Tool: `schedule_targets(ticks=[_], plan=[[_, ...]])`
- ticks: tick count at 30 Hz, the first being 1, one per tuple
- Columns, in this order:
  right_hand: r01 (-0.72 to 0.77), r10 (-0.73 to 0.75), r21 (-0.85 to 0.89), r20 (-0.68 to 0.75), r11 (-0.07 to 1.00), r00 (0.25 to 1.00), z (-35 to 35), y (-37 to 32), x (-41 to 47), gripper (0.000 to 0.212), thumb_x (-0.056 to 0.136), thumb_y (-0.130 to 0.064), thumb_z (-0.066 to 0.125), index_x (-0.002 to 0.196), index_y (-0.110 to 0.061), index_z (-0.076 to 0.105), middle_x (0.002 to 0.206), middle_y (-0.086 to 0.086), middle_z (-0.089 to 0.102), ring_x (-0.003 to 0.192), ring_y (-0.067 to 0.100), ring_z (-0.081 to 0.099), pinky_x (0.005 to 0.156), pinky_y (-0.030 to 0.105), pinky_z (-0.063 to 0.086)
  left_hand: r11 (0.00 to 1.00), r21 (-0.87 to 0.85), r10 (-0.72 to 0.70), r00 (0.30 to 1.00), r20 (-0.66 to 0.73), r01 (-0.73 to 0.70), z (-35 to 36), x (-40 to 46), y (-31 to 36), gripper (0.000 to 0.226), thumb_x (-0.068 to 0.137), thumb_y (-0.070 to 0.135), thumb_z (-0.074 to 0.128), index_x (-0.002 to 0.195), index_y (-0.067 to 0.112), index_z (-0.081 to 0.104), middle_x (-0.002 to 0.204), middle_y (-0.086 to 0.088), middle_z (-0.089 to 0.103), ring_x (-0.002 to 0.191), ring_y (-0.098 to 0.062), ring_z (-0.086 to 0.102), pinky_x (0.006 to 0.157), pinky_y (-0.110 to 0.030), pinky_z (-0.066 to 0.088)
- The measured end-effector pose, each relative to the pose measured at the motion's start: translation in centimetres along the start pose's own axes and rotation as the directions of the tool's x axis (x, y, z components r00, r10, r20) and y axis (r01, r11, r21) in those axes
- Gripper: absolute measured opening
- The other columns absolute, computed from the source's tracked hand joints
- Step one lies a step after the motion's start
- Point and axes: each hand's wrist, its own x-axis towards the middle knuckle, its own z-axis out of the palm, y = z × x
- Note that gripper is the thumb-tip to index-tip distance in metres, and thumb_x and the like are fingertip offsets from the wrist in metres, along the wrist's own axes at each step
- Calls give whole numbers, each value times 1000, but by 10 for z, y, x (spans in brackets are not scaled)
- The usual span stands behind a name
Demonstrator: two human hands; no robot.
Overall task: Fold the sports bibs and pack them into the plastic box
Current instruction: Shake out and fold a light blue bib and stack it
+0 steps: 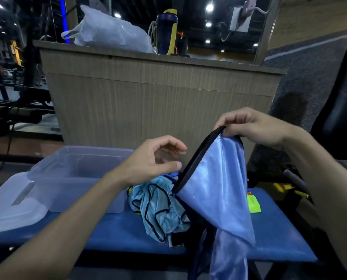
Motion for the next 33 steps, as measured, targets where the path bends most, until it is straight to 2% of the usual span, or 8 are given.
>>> schedule_targets(ticks=[4, 6, 11, 16, 20, 23, 30, 33], plan=[[4, -6, -75, -25, 997, 1000, -3, -2, -1, 29, 98, 8, 50, 101, -6, 74, 103, 12, 75, 96, 18, 68, 92, 39, 53, 998, -50, 43, 999, 4, -43, 19, -3, -4, 26, 90, 0, 74, 112, 10, 65, 110, -9, 68, 99, -24, 67, 91, -32, 55], [5, -8, -90, -36, 996, 999, -2, -2, -1, 28, 98, 8, 51, 101, -6, 74, 103, 14, 74, 95, 19, 67, 94, 44, 52, 997, -10, 77, 997, -20, -78, 27, -4, -8, 25, 90, 3, 74, 111, 12, 65, 107, -4, 67, 94, -17, 66, 89, -33, 55], [18, -23, -98, -51, 995, 998, -2, 0, -2, 26, 97, 9, 51, 101, -4, 74, 101, 13, 74, 92, 16, 67, 89, 35, 53, 996, 74, 45, 998, -38, -42, 41, -5, -28, 29, 92, 20, 73, 118, 27, 63, 108, 6, 69, 102, -18, 66, 87, -44, 53], [43, -49, -86, -67, 995, 997, -5, 8, -3, 26, 97, 10, 52, 101, -3, 73, 100, 15, 74, 91, 17, 67, 85, 32, 53, 961, 274, 50, 999, -10, -45, 49, -7, -44, 27, 95, 31, 70, 121, 30, 63, 104, 13, 66, 92, -13, 57, 78, -13, 40], [75, -83, -73, -114, 995, 990, -4, 15, -3, 26, 97, 11, 52, 101, -3, 73, 98, 11, 74, 88, 12, 64, 79, 20, 51, 842, 497, 255, 967, -24, -210, 57, -7, -50, 23, 96, 40, 65, 113, 27, 73, 100, 17, 58, 94, -10, 52, 84, -24, 45], [81, -88, -59, -133, 995, 987, -4, 20, -2, 27, 97, 11, 51, 101, -4, 72, 97, 13, 73, 87, 12, 64, 76, 21, 51, 756, 603, 360, 931, -57, -255, 63, -8, -52, 26, 95, 43, 64, 109, 24, 76, 103, 14, 58, 92, -12, 48, 81, -31, 47], [92, -95, -33, -114, 995, 989, -6, 20, -3, 27, 98, 9, 51, 101, -7, 73, 92, 4, 73, 83, 11, 64, 71, 20, 51, 667, 700, 436, 896, -86, -257, 69, -6, -55, 26, 93, 43, 67, 110, 24, 75, 123, 11, 58, 102, -16, 48, 83, -34, 51], [101, -104, -29, -115, 994, 988, -7, 19, -3, 27, 99, 8, 51, 102, -8, 73, 95, 8, 74, 85, 12, 64, 73, 22, 52, 654, 715, 436, 895, -88, -248, 72, -4, -51, 34, 91, 42, 68, 116, 20, 71, 124, 12, 62, 106, -18, 53, 86, -36, 53]])
